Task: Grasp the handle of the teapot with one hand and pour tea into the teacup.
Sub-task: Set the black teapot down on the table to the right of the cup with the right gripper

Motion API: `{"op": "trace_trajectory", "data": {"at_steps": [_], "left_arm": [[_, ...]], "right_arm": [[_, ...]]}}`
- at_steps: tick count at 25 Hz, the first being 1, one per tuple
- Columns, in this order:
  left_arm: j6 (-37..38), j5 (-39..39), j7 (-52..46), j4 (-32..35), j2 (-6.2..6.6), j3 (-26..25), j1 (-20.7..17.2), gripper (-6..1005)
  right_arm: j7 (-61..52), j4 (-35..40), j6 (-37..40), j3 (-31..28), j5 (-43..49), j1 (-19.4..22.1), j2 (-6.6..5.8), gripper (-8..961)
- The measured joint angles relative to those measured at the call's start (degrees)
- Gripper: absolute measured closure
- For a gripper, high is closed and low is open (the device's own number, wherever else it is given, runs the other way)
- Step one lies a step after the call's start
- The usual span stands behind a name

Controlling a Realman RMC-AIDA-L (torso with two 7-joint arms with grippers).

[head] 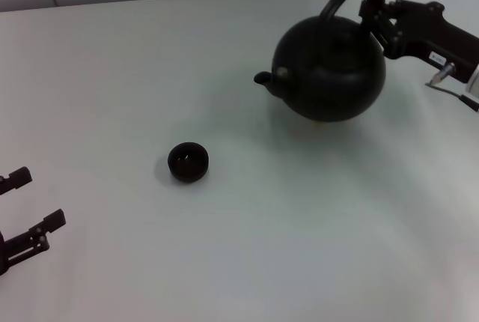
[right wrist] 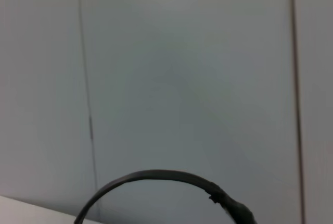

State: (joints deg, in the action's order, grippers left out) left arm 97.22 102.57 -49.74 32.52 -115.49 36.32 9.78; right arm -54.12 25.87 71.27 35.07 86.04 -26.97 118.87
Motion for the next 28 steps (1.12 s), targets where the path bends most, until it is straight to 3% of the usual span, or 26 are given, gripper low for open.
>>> {"op": "trace_trajectory", "data": {"at_steps": [28], "left_arm": [[0.87,0.0,0.0,0.09,0.3,-0.2,-0.56,189]], "right_arm": [[4.03,-4.61,-7.2,-0.9,0.04,-0.98,0.22,841]]}}
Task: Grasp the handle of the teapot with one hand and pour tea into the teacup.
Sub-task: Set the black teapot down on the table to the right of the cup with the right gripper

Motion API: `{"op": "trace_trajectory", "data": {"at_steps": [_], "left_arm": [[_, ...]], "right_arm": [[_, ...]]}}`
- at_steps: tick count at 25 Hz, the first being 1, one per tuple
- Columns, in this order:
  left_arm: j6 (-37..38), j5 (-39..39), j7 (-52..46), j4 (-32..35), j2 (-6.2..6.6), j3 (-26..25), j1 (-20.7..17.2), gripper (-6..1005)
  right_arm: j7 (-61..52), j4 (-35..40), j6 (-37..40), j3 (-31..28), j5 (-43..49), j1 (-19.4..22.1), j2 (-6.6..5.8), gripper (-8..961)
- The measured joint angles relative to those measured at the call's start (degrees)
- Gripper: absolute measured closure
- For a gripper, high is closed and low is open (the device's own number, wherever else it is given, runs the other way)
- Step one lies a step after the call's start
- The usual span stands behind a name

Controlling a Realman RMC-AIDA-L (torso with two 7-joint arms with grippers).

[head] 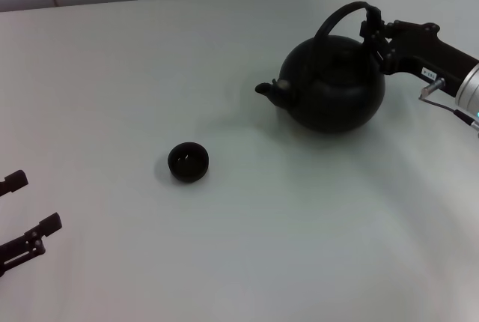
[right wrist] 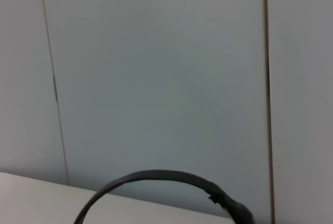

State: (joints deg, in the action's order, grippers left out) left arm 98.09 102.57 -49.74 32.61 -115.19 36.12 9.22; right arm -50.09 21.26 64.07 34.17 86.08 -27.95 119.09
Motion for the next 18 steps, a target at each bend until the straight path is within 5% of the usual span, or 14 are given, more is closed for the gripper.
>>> {"op": "trace_trajectory", "data": {"at_steps": [8,11,18], "left_arm": [[-0.01,0.0,0.0,0.0,-0.17,0.0,0.0,189],[0.03,0.0,0.0,0.0,-0.19,0.0,0.0,189],[0.19,0.0,0.0,0.0,-0.2,0.0,-0.07,189]], "right_arm": [[-0.27,0.16,-0.43,-0.05,-0.02,0.31,0.0,830],[-0.25,0.17,-0.5,-0.35,-0.03,0.35,0.0,656],[-0.06,0.03,-0.37,-0.65,-0.04,0.45,0.0,424]]}}
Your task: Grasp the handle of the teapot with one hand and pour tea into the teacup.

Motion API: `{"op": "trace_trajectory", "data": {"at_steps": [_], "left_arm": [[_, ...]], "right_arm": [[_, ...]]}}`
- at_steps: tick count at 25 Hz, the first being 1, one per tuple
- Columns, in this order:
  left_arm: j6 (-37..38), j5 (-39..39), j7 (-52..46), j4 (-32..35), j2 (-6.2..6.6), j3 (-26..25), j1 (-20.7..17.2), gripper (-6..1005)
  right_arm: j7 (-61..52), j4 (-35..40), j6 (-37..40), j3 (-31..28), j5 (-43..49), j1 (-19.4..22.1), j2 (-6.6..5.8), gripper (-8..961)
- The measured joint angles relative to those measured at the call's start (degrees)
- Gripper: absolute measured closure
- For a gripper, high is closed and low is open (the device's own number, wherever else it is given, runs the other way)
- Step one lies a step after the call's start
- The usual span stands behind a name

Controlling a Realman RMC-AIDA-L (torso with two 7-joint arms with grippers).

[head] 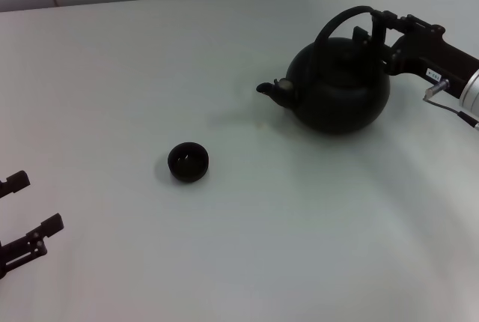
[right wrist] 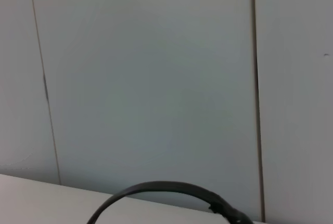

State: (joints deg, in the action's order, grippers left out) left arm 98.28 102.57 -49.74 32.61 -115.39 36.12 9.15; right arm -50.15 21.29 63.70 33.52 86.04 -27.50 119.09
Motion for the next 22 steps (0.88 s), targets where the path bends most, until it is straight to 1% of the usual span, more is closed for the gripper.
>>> {"op": "trace_trajectory", "data": {"at_steps": [4,6,9,12,17,20,22], "left_arm": [[0.03,0.0,0.0,0.0,0.0,0.0,-0.01,189],[0.03,0.0,0.11,0.0,0.0,0.0,-0.02,189],[-0.02,0.0,0.46,0.0,-0.09,0.0,-0.01,188],[-0.18,0.0,0.65,-0.09,-0.16,0.0,0.29,188],[-0.62,-0.01,0.67,-0.28,-0.18,0.0,0.78,188],[-0.75,-0.01,0.68,-0.36,-0.24,0.06,1.0,188],[-0.8,0.0,0.69,-0.41,-0.25,0.09,1.13,188]], "right_arm": [[0.02,0.19,1.06,0.01,-0.06,0.71,0.0,271],[0.03,0.35,2.3,-0.35,-0.13,1.59,0.05,270],[0.63,0.16,5.93,-2.49,-0.32,3.63,0.11,268],[3.55,-1.01,11.87,-5.82,-1.33,6.66,0.22,266],[5.1,-3.56,16.89,-9.11,-3.04,11.11,0.17,266],[6.65,-5.54,19.18,-11.61,-3.15,12.31,0.1,266],[6.79,-6.02,20.5,-12.27,-3.15,12.52,-0.06,266]]}}
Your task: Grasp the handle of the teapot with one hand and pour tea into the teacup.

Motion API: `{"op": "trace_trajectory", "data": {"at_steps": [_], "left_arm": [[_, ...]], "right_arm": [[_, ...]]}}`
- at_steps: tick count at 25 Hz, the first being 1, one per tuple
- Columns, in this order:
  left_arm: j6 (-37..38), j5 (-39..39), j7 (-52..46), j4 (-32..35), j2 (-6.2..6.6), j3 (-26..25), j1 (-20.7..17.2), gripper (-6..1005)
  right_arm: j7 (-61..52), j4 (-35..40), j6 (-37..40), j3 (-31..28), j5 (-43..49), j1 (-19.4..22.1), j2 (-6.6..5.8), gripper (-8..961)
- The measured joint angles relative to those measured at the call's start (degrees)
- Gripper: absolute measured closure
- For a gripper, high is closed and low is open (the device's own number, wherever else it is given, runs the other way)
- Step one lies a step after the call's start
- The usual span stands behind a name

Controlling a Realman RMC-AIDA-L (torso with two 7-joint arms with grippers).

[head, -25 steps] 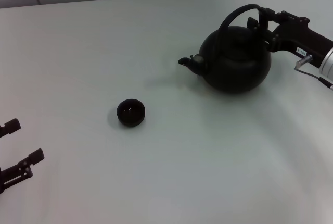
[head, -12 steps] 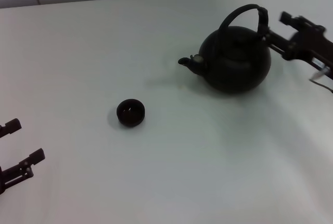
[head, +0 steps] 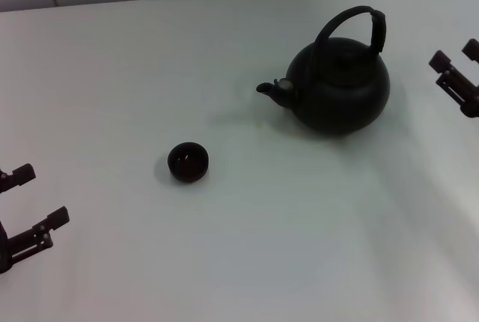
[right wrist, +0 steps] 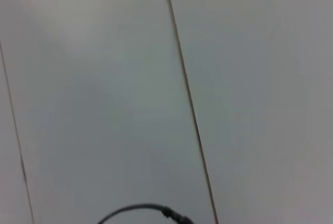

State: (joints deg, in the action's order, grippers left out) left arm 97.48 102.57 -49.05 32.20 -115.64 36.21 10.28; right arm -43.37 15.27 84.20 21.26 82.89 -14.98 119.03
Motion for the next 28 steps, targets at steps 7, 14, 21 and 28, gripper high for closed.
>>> {"op": "trace_trajectory", "data": {"at_steps": [7,14,21,28], "left_arm": [[-0.28,0.65,-1.2,0.38,0.61,0.5,2.74,188],[-2.09,11.87,-9.53,0.42,3.56,0.63,13.48,188],[-3.05,25.69,-19.88,2.39,4.94,0.61,23.88,188],[-3.95,29.2,-21.33,4.98,3.35,0.61,25.91,188]], "right_arm": [[-9.57,7.87,9.93,1.14,12.13,-0.61,-1.24,264],[-22.65,18.36,16.6,5.26,35.55,-8.69,-4.66,265],[-25.36,22.36,16.25,6.75,45.09,-14.03,-5.04,264],[-25.38,22.67,14.77,9.2,45.69,-15.22,-4.96,265]]}}
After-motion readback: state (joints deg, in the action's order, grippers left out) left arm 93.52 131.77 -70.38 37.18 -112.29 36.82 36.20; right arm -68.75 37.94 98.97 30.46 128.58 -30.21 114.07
